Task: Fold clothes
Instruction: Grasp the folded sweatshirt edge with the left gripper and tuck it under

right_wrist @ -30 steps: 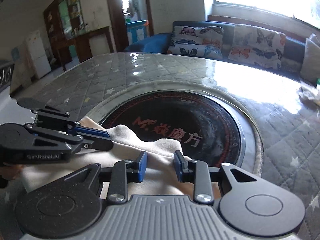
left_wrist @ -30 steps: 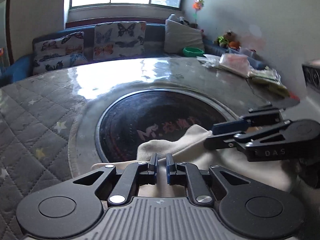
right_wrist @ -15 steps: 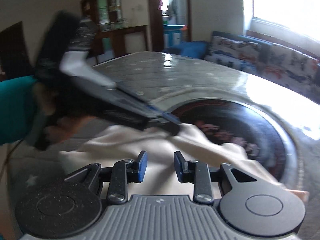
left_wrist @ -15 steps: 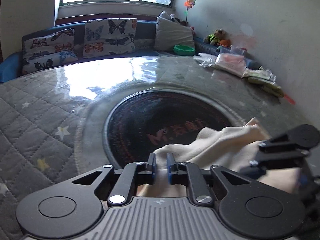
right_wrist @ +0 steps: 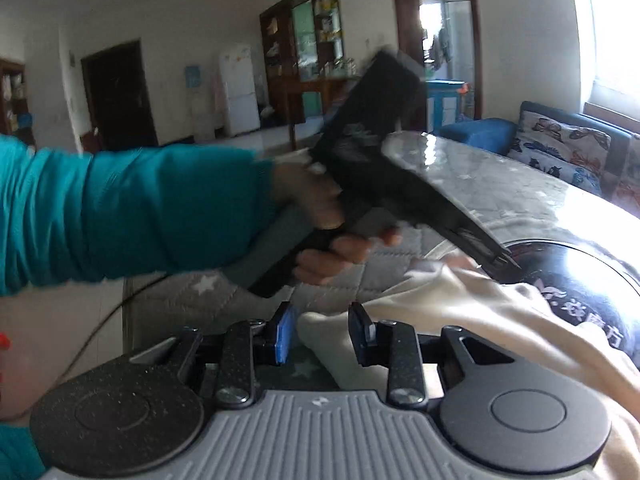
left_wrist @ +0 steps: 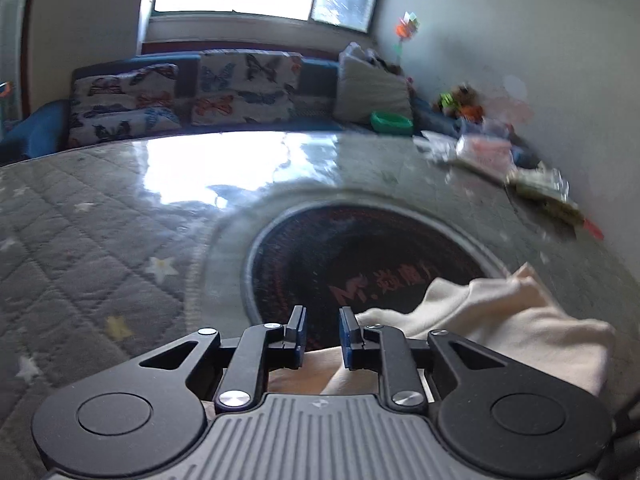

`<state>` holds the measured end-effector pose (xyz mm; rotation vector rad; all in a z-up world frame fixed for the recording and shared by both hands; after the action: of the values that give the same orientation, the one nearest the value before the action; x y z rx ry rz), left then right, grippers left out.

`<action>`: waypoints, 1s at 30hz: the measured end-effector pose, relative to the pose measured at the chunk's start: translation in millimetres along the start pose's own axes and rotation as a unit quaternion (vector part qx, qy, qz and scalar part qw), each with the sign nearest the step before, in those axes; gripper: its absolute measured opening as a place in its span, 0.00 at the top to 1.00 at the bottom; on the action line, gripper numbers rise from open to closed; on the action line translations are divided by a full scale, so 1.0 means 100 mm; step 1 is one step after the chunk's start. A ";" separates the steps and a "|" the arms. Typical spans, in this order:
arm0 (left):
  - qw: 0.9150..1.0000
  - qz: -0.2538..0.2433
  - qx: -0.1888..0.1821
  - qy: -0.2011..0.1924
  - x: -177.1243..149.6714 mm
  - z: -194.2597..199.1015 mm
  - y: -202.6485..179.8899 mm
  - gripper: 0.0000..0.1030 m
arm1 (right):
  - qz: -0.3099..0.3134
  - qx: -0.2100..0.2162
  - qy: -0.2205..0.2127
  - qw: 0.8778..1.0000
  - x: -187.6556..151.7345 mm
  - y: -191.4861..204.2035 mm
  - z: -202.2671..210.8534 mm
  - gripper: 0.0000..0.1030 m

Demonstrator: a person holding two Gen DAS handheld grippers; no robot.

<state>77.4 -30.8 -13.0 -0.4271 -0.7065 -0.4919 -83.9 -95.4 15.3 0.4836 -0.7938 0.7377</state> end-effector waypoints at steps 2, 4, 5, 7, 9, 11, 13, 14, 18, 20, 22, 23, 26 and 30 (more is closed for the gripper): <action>1.000 0.027 0.006 -0.015 -0.02 0.19 0.07 0.80 | -0.013 -0.015 -0.008 1.000 -0.01 -0.08 0.09 0.67; 0.998 0.050 0.021 -0.015 -0.12 0.34 0.10 0.81 | -0.019 -0.034 -0.005 0.999 -0.05 -0.16 0.11 0.67; 0.998 0.062 0.026 -0.013 -0.18 0.41 0.11 0.81 | -0.021 -0.043 -0.002 0.999 -0.07 -0.18 0.10 0.67; 0.996 0.086 0.025 -0.003 -0.30 0.52 0.10 0.81 | -0.022 -0.051 0.005 0.998 -0.12 -0.21 0.11 0.66; 0.994 0.108 0.019 -0.001 -0.40 0.61 0.06 0.80 | -0.024 -0.049 0.009 0.998 -0.15 -0.22 0.11 0.66; 0.992 0.130 0.007 -0.004 -0.46 0.68 0.03 0.74 | -0.024 -0.047 0.011 0.999 -0.18 -0.22 0.11 0.65; 0.989 0.151 -0.007 -0.007 -0.49 0.73 0.00 0.66 | -0.024 -0.048 0.012 0.999 -0.20 -0.23 0.11 0.64; 0.988 0.152 -0.006 -0.007 -0.49 0.73 -0.01 0.62 | -0.025 -0.048 0.011 0.998 -0.22 -0.22 0.11 0.62; 0.985 0.170 -0.001 0.004 -0.49 0.65 0.01 0.62 | -0.025 -0.048 0.010 0.998 -0.28 -0.17 0.12 0.60; 0.982 0.185 0.004 0.019 -0.54 0.56 0.04 0.64 | -0.027 -0.049 0.008 0.998 -0.29 -0.16 0.12 0.60; 0.981 0.191 -0.005 0.019 -0.57 0.54 0.05 0.79 | -0.029 -0.052 0.006 0.998 -0.28 -0.17 0.12 0.60; 0.981 0.192 -0.014 0.016 -0.58 0.54 0.04 0.86 | -0.029 -0.052 0.006 0.998 -0.28 -0.18 0.11 0.60; 0.982 0.185 -0.019 0.006 -0.56 0.56 0.01 0.91 | -0.023 -0.050 0.009 0.998 -0.26 -0.17 0.07 0.60; 0.985 0.173 -0.024 -0.003 -0.53 0.60 0.01 0.91 | 0.008 -0.045 -0.003 0.999 -0.19 -0.10 0.01 0.60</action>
<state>12.8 16.4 -9.3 -0.5838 -0.6118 -0.1788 -86.1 -109.9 0.4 0.3995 -0.8331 0.7116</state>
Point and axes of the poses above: each gripper's, at about its wrist camera, not at the fingertips, and z roughly against the way its jaws point, y to its left, x to its top, the point moved 6 cm from there along -z, roughly the way its jaws point, and after that the axes turned 6 degrees about y, right-handed, at the moved point
